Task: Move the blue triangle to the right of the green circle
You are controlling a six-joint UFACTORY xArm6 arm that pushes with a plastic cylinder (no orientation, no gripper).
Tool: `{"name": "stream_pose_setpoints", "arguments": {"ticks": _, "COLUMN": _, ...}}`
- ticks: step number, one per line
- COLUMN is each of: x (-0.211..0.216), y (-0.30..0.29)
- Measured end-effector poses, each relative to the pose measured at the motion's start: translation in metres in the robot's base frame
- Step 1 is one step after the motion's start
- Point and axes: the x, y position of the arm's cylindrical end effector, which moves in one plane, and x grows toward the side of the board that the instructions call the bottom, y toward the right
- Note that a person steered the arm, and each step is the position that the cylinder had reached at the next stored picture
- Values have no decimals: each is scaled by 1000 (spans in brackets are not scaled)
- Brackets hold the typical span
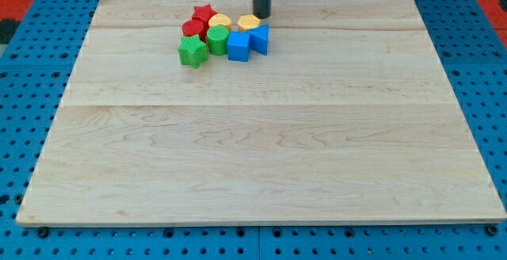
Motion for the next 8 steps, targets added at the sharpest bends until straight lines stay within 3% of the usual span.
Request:
{"name": "stream_pose_setpoints", "arguments": {"ticks": 1, "x": 6, "y": 49}}
{"name": "stream_pose_setpoints", "arguments": {"ticks": 2, "x": 70, "y": 41}}
{"name": "stream_pose_setpoints", "arguments": {"ticks": 3, "x": 144, "y": 9}}
{"name": "stream_pose_setpoints", "arguments": {"ticks": 4, "x": 168, "y": -67}}
{"name": "stream_pose_setpoints", "arguments": {"ticks": 6, "x": 86, "y": -114}}
{"name": "stream_pose_setpoints", "arguments": {"ticks": 8, "x": 86, "y": -110}}
